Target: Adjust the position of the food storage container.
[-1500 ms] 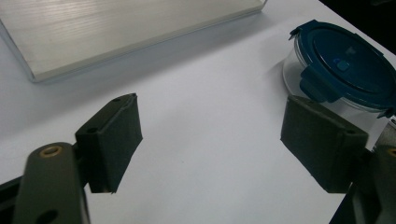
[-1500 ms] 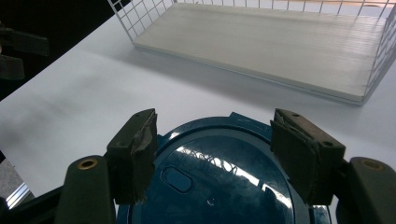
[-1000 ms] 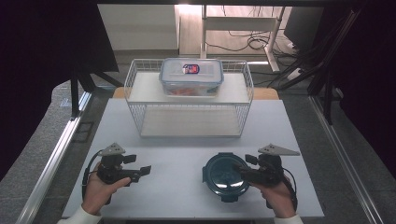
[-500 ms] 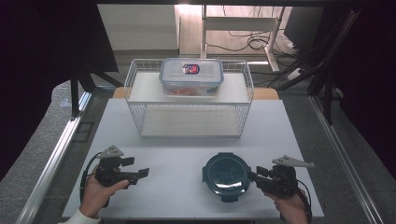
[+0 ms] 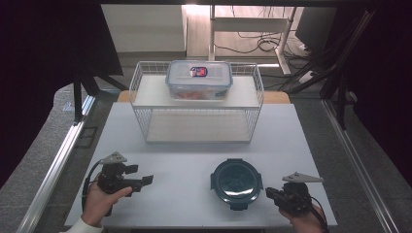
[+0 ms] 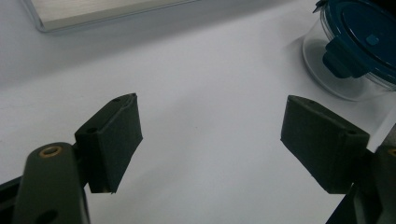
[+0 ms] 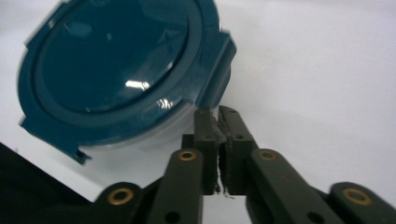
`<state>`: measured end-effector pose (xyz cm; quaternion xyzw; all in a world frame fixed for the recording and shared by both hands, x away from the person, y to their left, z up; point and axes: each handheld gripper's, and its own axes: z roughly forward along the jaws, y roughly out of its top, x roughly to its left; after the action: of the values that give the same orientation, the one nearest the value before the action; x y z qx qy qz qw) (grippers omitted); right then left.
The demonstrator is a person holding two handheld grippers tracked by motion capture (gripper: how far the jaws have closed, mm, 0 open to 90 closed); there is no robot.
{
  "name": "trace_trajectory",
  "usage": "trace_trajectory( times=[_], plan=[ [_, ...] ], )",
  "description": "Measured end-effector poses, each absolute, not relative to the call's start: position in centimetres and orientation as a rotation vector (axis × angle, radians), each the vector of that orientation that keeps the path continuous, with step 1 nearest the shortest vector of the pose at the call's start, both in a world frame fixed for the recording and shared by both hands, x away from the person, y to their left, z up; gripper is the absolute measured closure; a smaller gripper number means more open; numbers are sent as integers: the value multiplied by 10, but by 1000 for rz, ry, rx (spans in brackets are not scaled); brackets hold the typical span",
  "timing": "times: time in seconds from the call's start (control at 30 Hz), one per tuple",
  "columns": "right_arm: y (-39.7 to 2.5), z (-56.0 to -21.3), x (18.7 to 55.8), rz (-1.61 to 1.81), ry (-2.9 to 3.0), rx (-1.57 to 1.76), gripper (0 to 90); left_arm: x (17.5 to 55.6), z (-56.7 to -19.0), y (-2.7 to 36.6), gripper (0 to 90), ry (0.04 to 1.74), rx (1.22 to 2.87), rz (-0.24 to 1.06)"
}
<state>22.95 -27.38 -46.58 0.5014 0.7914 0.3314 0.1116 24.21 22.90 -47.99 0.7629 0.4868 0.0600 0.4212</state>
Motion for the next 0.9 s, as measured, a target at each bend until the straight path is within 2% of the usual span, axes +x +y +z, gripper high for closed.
trace_trajectory(
  times=[0.5, 0.9],
  plan=[
    [-253, -485, 235, 852, 2416, 1412, 891, 245, -486, 227, 206, 1221, 1932, 132],
    [-243, -487, 242, 799, 2385, 1364, 894, 246, -486, 229, 211, 1222, 1918, 118]
  ],
)
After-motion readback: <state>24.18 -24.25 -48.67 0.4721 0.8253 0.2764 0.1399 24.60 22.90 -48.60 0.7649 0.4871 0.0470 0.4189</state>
